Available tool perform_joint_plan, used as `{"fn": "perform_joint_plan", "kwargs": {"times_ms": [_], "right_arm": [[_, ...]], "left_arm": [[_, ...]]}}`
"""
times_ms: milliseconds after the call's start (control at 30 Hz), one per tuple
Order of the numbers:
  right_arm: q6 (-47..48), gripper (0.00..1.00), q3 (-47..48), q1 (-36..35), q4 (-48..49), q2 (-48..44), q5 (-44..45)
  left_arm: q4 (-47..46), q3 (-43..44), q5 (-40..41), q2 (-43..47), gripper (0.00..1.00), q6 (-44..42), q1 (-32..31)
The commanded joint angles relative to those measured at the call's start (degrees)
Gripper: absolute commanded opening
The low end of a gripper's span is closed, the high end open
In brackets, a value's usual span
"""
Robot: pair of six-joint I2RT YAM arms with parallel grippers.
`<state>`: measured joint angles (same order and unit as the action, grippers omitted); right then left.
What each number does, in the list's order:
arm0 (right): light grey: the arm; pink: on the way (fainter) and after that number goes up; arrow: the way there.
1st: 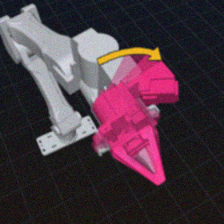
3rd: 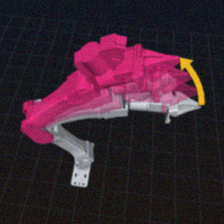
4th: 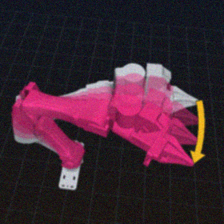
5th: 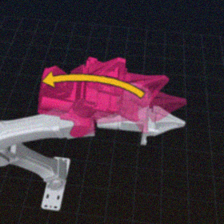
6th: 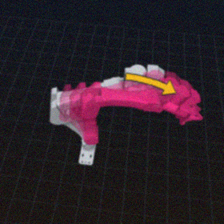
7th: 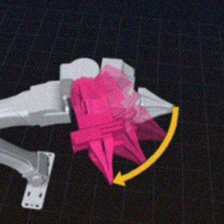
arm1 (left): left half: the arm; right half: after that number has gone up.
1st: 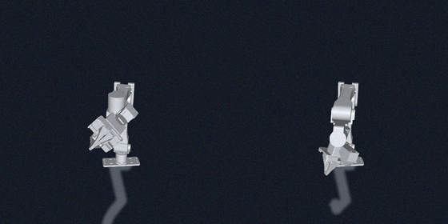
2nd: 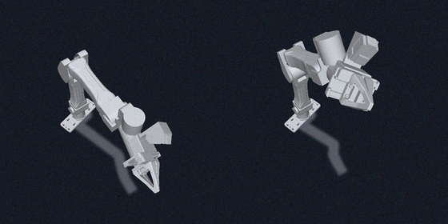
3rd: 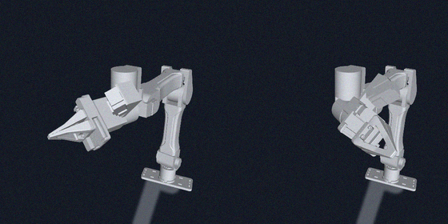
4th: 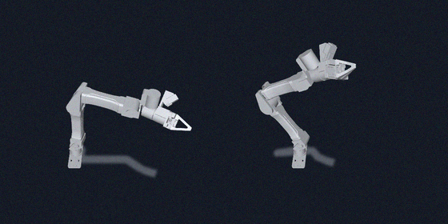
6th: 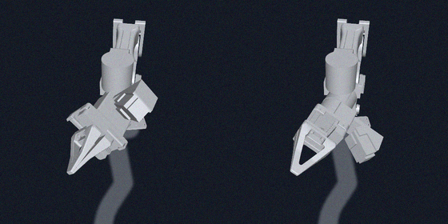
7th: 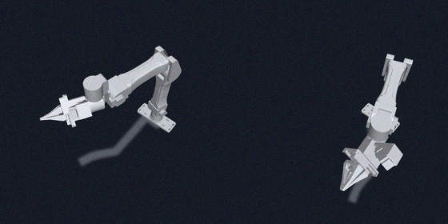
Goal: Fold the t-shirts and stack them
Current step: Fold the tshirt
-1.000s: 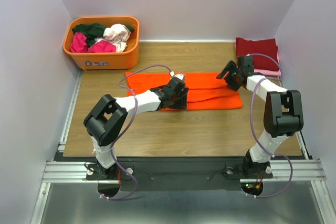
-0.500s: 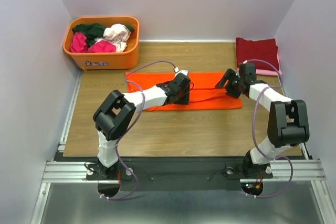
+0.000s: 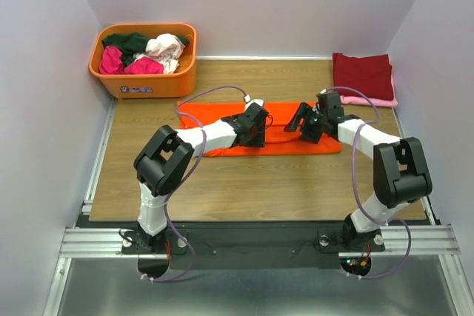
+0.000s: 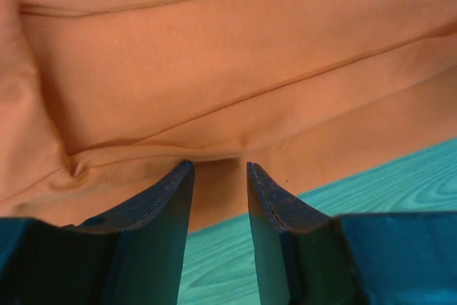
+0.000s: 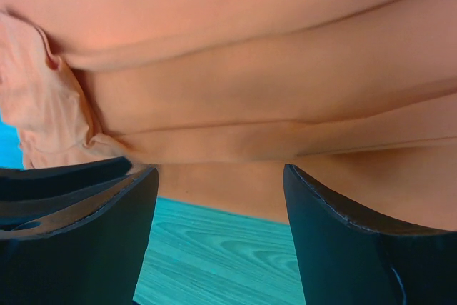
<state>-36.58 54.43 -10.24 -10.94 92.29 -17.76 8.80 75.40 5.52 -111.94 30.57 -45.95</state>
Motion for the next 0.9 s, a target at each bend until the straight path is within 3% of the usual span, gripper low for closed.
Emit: {"fn": "perform_joint_plan", "kwargs": {"times_ms": [0, 600, 867], "right_arm": [[-4.3, 0.76, 0.6, -2.9, 1.7, 1.0, 2.8], [-11.5, 0.76, 1.3, -8.1, 3.3, 4.8, 7.9], [-12.6, 0.76, 6.3, -8.9, 4.7, 8.3, 8.9]], "left_arm": [[0.0, -2.1, 2.5, 8.0, 0.48, 0.6, 1.2], [-0.5, -17.7, 3.3, 25.9, 0.51, 0.8, 7.6], [0.6, -26.1, 3.7, 34.9, 0.51, 1.3, 10.3]]}}
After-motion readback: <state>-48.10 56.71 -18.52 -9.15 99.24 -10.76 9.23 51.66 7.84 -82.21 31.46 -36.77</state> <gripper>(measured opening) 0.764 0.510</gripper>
